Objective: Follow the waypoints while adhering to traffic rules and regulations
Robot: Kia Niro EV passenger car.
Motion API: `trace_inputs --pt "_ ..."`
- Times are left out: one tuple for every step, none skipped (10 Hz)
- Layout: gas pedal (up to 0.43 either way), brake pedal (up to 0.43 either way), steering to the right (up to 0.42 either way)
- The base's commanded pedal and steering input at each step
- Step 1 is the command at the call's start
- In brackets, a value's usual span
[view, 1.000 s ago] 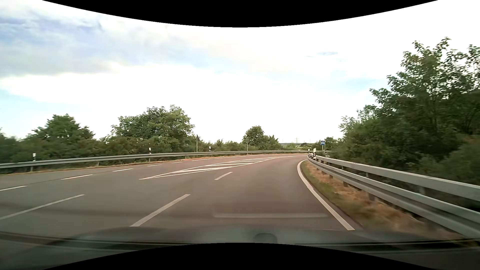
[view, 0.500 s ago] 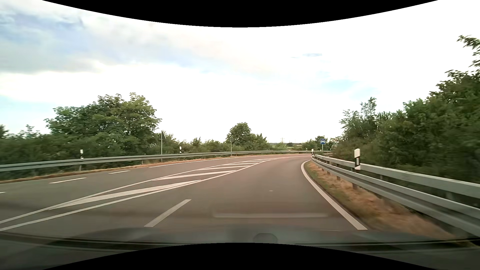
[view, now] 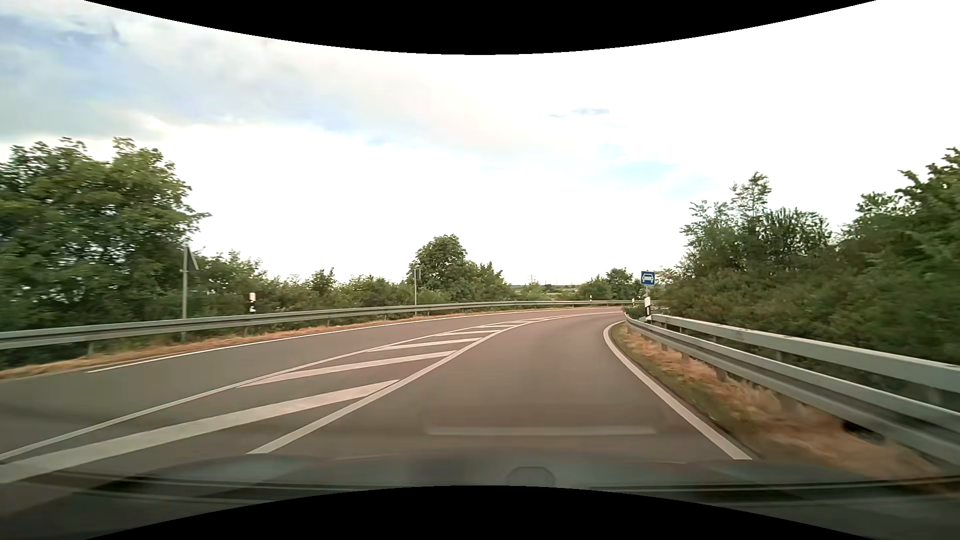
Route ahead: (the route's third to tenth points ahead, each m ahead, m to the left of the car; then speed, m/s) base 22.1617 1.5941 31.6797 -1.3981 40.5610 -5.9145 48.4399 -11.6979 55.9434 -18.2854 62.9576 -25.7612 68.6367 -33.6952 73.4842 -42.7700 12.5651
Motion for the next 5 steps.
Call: trace_inputs --pt "0.059 0.000 0.061" --pt "0.059 0.000 0.062" --pt "0.059 0.000 0.062" --pt "0.059 0.000 0.062" --pt "0.059 0.000 0.064"
